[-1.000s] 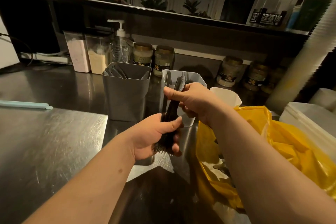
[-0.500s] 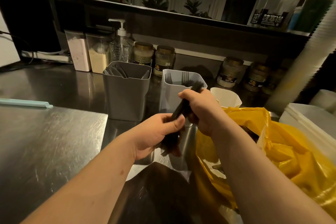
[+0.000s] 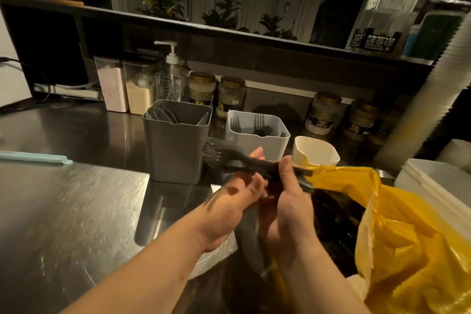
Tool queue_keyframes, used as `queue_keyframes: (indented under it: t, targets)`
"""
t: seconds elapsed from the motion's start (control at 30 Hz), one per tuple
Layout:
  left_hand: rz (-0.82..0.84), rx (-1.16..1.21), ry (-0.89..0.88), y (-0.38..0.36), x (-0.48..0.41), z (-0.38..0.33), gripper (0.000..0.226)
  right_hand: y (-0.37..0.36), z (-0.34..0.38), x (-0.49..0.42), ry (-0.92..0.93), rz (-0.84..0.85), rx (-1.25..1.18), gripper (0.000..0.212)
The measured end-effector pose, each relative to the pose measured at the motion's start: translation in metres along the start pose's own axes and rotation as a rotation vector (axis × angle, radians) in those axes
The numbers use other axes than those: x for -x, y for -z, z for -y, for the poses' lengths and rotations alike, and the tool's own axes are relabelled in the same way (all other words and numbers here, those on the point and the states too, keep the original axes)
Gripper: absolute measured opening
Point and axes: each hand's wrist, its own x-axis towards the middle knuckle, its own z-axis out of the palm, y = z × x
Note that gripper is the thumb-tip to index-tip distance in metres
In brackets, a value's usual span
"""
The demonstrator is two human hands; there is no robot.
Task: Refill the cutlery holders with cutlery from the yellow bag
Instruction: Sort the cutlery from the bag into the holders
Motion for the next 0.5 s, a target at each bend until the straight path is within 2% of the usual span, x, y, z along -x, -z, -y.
queue_keyframes:
  t: [0.1,0.17,0.27,0.33,0.37,0.43,0.5]
  targets:
    - [-0.075,0.179,-0.087,-0.005,0.001,-0.01,0.051,-0.001,-0.014,0.005,-0.047,0.066,-0.11,0.044]
    - [-0.098,0.233,-0.103,-0.003,0.001,-0.013,0.049,0.001,-0.017,0.005,-0.041,0.089,-0.142,0.034]
    - [-0.093,0.283,-0.102,-0.002,0.002,-0.016,0.046,0.005,-0.018,0.007,-0.076,0.123,-0.172,0.031]
    - [-0.111,0.346,-0.129,0.001,0.001,-0.018,0.039,0.006,-0.017,0.005,-0.081,0.08,-0.129,0.03]
    - [-0.139,0.35,-0.161,0.004,0.001,-0.021,0.035,0.008,-0.017,0.003,-0.033,0.015,-0.053,0.03]
    - [-0.216,0.283,-0.215,0.008,0.0,-0.024,0.031,0.012,-0.016,-0.004,0.221,-0.146,0.229,0.022]
    - [-0.263,0.186,-0.21,0.01,0.001,-0.024,0.03,0.014,-0.014,-0.003,0.495,-0.158,0.511,0.011]
